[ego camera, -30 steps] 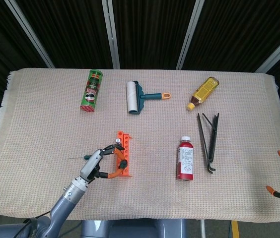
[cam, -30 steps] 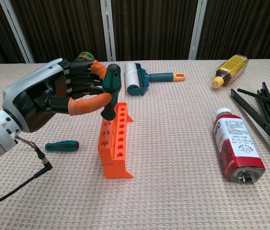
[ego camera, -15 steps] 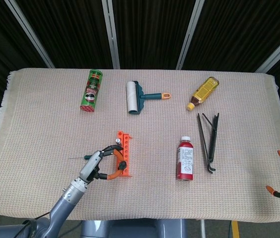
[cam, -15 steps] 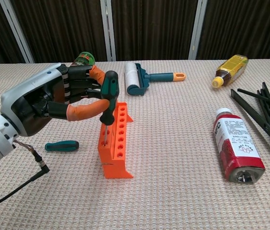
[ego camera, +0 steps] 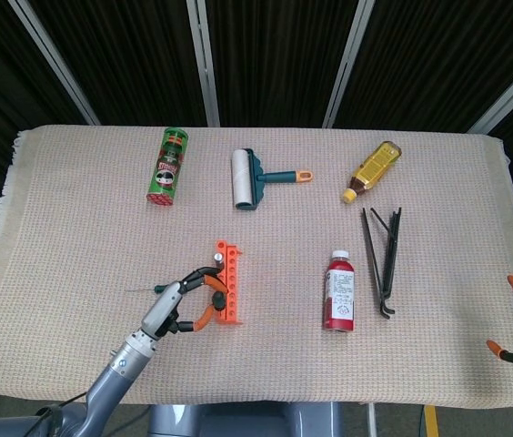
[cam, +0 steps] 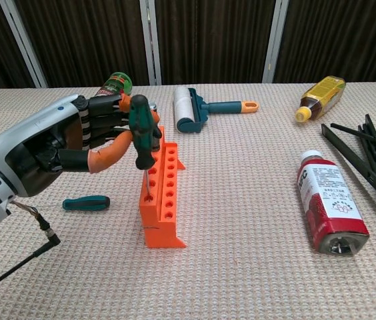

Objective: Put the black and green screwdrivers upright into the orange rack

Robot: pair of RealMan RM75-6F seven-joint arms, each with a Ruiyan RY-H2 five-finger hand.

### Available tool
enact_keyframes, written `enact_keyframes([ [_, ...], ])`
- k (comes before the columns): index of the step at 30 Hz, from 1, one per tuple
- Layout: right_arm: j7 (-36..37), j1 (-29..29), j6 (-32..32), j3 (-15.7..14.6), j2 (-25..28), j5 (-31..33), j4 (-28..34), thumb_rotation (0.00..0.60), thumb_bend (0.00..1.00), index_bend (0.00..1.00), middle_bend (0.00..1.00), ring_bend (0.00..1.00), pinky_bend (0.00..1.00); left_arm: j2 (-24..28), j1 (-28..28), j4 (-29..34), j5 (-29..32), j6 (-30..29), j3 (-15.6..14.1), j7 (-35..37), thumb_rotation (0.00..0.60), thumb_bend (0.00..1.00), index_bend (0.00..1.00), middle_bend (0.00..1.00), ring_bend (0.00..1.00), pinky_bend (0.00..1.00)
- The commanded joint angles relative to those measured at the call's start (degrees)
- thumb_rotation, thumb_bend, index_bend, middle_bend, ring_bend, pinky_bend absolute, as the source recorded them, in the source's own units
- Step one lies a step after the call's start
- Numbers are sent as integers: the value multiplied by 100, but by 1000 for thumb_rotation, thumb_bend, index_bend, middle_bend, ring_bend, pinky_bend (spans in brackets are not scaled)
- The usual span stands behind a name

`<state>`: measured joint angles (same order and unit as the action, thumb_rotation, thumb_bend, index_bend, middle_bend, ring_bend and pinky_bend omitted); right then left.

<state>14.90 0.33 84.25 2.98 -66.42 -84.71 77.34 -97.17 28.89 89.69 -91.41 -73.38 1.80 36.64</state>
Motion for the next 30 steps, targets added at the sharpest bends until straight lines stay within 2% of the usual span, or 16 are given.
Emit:
enact_keyframes([
  [1, -8, 2, -1, 1, 1, 0, 4, 600, 0, 12, 78, 0, 0, 19, -13, 8, -14, -9, -20, 12, 600, 556, 304, 319, 126, 180],
  [12, -15, -10, 13, -4, 6, 5, 16, 600, 0, 12, 78, 0, 0, 149, -51, 172, -154, -79, -108, 92, 600, 557, 290, 309, 121, 180],
  [16, -10, -18, 30, -2, 7, 5, 11, 600, 0, 12, 78, 0, 0, 335, -23, 466, -291, -86, -168, 194, 600, 563, 341, 309, 123, 196],
  [19, -8, -20, 34, -7, 10, -4, 12, 600, 0, 12, 78, 0, 0, 472, 24, 638, -391, -35, -217, 177, 600, 607, 386, 310, 131, 199],
  [22, -5, -22, 41, -5, 9, -5, 12, 600, 0, 12, 78, 0, 0, 580, 72, 723, -527, -9, -251, -39, 600, 646, 389, 309, 130, 199],
  [25, 0, -31, 47, -6, 8, 3, 6, 600, 0, 12, 78, 0, 0, 602, 77, 641, -722, -86, -262, -584, 600, 649, 345, 289, 115, 192],
  [30, -1, -53, 88, -9, 20, -8, 13, 600, 0, 12, 78, 0, 0, 517, -66, 388, -1035, -378, -354, -1596, 600, 639, 126, 145, 14, 67],
])
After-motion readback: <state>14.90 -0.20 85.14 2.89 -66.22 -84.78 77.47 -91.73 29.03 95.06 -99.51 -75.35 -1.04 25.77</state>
